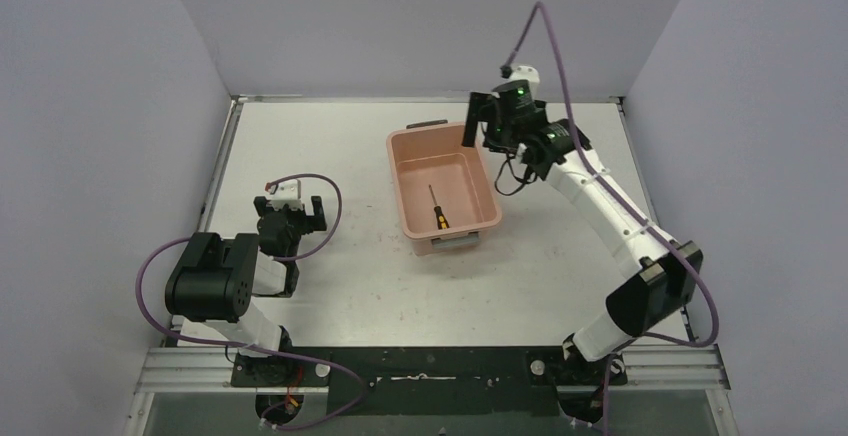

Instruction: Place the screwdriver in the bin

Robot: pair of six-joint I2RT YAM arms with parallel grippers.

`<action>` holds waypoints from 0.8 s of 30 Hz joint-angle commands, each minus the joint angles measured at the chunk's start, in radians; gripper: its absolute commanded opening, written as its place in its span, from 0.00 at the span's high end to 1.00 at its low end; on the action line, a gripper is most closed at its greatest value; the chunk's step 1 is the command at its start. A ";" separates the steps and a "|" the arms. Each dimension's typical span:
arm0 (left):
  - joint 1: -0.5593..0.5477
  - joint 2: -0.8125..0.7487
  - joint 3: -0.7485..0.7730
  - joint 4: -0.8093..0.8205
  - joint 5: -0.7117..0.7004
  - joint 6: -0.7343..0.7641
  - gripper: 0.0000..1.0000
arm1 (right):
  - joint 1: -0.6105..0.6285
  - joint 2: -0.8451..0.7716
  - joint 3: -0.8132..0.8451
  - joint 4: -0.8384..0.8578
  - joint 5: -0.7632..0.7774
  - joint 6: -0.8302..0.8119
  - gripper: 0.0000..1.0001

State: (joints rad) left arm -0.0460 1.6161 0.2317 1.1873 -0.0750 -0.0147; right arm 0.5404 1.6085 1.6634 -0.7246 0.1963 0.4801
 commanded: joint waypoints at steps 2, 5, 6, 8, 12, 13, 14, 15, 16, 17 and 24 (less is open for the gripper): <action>0.001 -0.005 0.015 0.038 -0.004 -0.002 0.03 | -0.185 -0.164 -0.288 0.112 0.041 0.004 0.00; 0.001 -0.004 0.015 0.037 -0.004 -0.001 0.03 | -0.284 -0.232 -0.449 0.163 0.001 0.008 0.00; 0.001 -0.004 0.015 0.039 -0.004 -0.003 0.03 | -0.313 -0.248 -0.502 0.184 -0.011 0.007 0.00; 0.001 -0.005 0.015 0.037 -0.004 -0.002 0.03 | -0.351 -0.273 -0.596 0.225 -0.029 0.005 0.00; 0.001 -0.005 0.015 0.038 -0.005 -0.003 0.03 | -0.385 -0.279 -0.726 0.285 -0.049 -0.007 0.00; 0.001 -0.004 0.015 0.038 -0.005 -0.002 0.03 | -0.385 -0.277 -0.750 0.296 -0.053 -0.012 0.00; 0.001 -0.004 0.015 0.037 -0.004 -0.003 0.03 | -0.386 -0.273 -0.770 0.303 -0.054 -0.014 0.00; 0.001 -0.004 0.015 0.037 -0.005 -0.003 0.03 | -0.387 -0.271 -0.786 0.310 -0.056 -0.016 0.00; 0.001 -0.004 0.016 0.037 -0.006 -0.001 0.03 | -0.386 -0.270 -0.800 0.320 -0.058 -0.017 0.00; 0.001 -0.004 0.016 0.037 -0.006 0.000 0.03 | -0.387 -0.270 -0.812 0.326 -0.059 -0.018 0.00; 0.001 -0.005 0.015 0.037 -0.006 0.000 0.03 | -0.385 -0.272 -0.846 0.358 -0.073 -0.019 0.00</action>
State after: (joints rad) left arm -0.0460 1.6161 0.2317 1.1870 -0.0750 -0.0147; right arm 0.1562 1.3705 0.8188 -0.4500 0.1253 0.4652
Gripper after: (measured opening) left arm 0.971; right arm 0.999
